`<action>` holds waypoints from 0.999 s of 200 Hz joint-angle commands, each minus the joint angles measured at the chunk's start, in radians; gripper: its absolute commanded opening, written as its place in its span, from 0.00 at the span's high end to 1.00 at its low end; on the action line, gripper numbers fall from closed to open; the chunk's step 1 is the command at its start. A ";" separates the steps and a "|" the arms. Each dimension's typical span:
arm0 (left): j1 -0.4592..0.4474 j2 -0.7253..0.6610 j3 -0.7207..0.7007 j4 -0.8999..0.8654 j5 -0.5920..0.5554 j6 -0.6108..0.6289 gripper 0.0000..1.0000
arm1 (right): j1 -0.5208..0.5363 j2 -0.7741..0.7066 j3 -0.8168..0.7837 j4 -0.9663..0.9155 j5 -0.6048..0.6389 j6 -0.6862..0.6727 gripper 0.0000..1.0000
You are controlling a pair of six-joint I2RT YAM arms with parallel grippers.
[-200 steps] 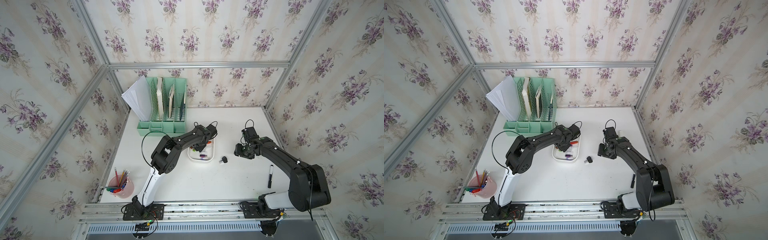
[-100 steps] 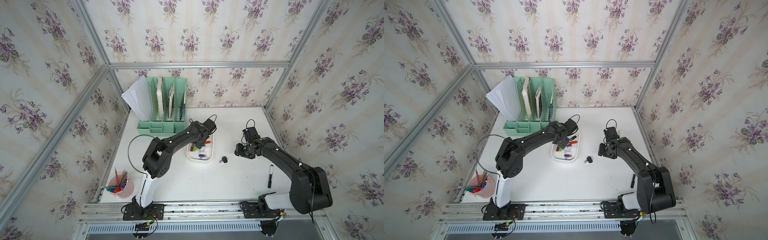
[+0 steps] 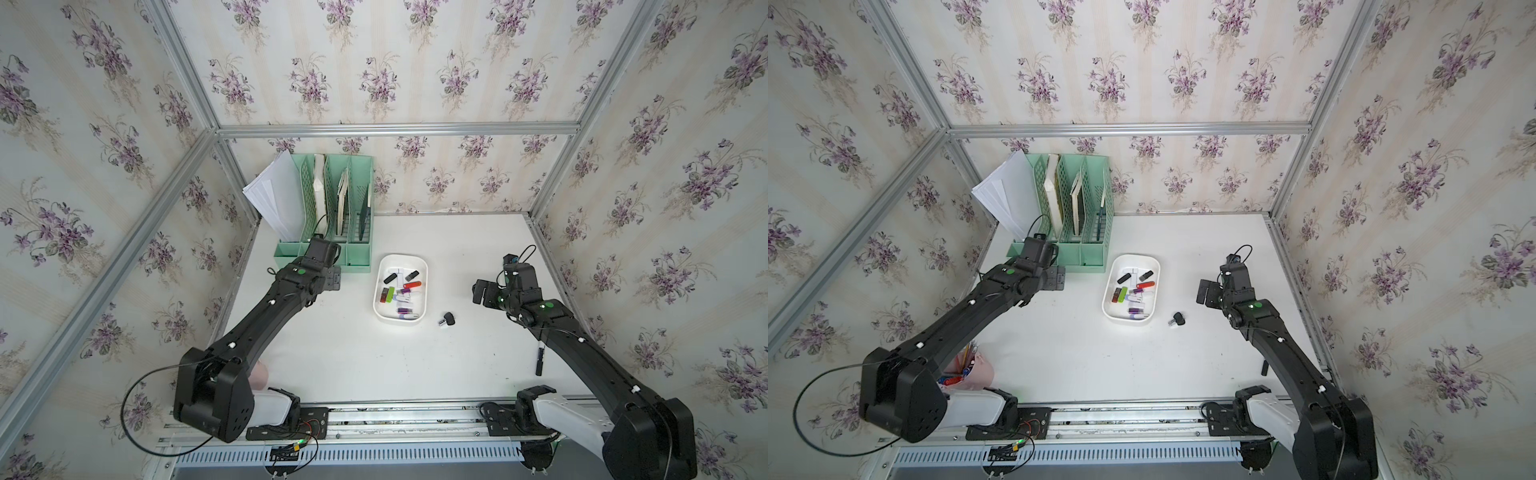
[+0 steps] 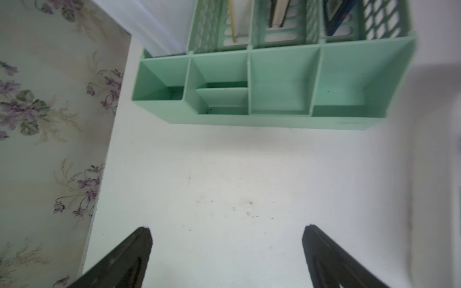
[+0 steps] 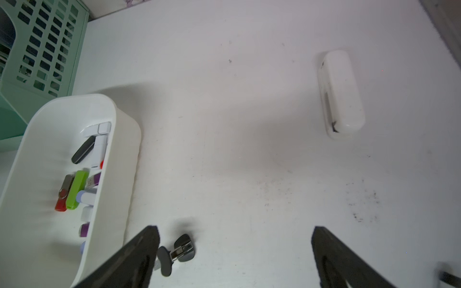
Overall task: Put the usb flash drive into the storage box
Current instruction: Reset both arms
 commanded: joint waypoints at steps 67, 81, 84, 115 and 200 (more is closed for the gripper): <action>0.176 -0.138 -0.611 1.033 -0.051 0.126 0.01 | 0.001 -0.061 -0.334 0.676 0.326 -0.124 0.00; 0.200 -0.105 -0.643 1.130 0.039 0.191 0.01 | 0.000 -0.043 -0.389 0.801 0.357 -0.148 0.00; 0.204 -0.095 -0.647 1.146 0.059 0.214 0.01 | 0.001 -0.037 -0.400 0.830 0.362 -0.155 0.00; 0.223 0.000 -0.660 1.295 0.183 0.265 0.01 | 0.001 0.074 -0.454 1.040 0.405 -0.221 0.00; 0.243 0.175 -0.567 1.268 0.208 0.259 0.01 | -0.061 0.441 -0.522 1.715 0.245 -0.373 0.00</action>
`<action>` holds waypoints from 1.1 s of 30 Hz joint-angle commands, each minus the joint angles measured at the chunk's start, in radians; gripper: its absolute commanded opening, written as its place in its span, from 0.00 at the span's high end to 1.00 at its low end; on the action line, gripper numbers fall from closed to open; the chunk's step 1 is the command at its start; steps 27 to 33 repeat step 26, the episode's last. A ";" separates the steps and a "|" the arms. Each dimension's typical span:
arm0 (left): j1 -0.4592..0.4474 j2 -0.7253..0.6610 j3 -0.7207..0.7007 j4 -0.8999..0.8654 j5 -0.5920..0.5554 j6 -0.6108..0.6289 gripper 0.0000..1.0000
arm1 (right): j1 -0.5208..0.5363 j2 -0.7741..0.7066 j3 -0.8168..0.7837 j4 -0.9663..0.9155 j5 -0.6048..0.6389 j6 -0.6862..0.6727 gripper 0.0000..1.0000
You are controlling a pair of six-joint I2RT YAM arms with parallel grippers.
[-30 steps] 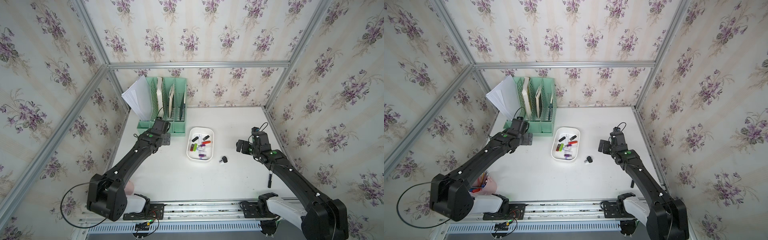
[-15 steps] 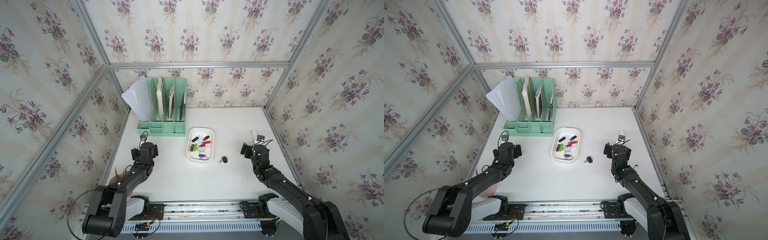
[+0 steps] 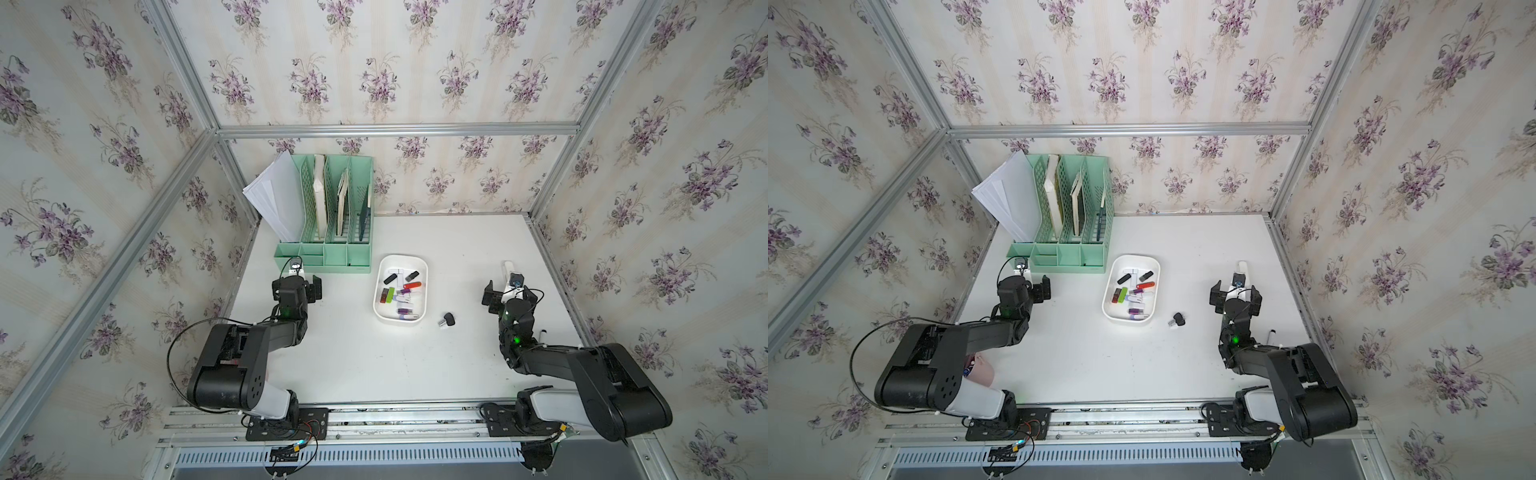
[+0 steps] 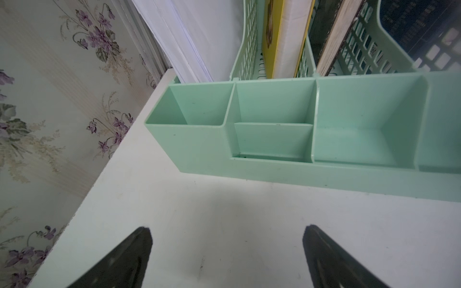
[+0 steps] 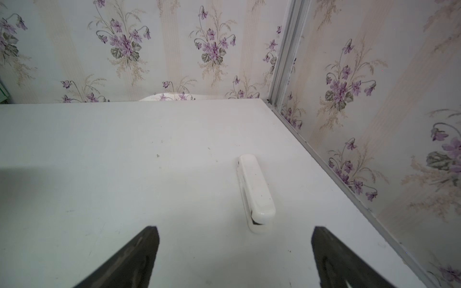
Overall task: Put the usb flash drive into the storage box
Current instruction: Reset both arms
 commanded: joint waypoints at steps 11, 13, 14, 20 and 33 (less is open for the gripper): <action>-0.001 -0.003 0.004 0.002 0.023 0.006 0.01 | -0.099 0.179 -0.105 0.528 -0.150 0.048 0.00; -0.001 -0.003 0.005 0.002 0.023 0.006 0.01 | -0.100 0.150 -0.072 0.421 -0.134 0.066 0.00; -0.001 -0.003 0.005 0.002 0.023 0.006 0.01 | -0.099 0.174 -0.047 0.416 -0.130 0.057 0.00; -0.002 -0.003 0.005 0.002 0.023 0.007 0.01 | -0.093 0.165 0.035 0.247 -0.137 0.056 0.00; -0.002 -0.004 0.005 0.002 0.023 0.006 0.01 | -0.092 0.168 0.022 0.278 -0.137 0.053 0.00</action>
